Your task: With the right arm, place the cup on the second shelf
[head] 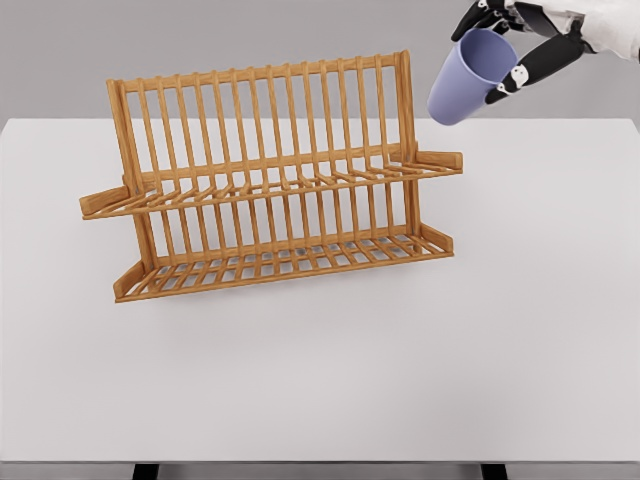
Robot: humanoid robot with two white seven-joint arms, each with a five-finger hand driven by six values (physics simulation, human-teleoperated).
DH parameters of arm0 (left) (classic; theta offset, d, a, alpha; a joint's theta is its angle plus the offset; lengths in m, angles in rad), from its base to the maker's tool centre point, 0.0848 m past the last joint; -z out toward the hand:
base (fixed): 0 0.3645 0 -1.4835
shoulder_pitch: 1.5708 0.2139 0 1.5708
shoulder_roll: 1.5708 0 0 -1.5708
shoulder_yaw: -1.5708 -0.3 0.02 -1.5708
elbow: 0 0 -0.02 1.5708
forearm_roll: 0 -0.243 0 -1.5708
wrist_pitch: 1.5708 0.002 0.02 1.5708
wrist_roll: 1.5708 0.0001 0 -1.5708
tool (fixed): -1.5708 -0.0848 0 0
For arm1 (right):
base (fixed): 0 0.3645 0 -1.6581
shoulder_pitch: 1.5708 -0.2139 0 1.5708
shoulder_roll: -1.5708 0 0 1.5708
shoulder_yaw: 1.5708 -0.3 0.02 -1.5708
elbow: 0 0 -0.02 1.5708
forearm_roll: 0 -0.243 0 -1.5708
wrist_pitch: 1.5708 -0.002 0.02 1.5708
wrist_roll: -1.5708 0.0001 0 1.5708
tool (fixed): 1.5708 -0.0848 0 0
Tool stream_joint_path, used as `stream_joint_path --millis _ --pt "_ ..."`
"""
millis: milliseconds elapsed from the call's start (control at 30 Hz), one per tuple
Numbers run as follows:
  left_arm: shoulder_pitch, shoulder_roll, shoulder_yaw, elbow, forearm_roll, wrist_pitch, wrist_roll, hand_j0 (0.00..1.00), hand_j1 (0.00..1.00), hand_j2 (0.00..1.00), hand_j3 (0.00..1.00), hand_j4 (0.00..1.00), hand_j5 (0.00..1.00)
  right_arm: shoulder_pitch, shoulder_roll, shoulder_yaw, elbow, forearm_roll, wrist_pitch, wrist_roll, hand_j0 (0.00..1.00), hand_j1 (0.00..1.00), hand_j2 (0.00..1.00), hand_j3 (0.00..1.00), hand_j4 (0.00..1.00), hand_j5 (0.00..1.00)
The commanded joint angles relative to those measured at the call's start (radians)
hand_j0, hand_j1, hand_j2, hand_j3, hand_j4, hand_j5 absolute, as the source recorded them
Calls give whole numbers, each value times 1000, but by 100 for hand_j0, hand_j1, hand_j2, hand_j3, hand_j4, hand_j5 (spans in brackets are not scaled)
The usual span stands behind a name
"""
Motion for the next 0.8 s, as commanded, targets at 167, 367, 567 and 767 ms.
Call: stream_joint_path --millis 167,367,567,767 --pt "0 0 0 0 0 0 0 100 100 100 100 100 100 0 38 -3 -1 0 3 -1 43 43 43 43 43 43" --pt "0 0 0 0 0 0 0 100 100 100 100 100 100 0 85 -1 1 4 21 -1 43 43 43 43 43 43" --pt "0 0 0 0 0 0 0 100 100 100 100 100 100 0 111 0 -1 6 30 -1 42 42 42 42 42 42" --pt "0 0 0 0 0 0 0 100 100 100 100 100 100 2 130 0 1 30 44 -1 43 43 43 43 43 43"
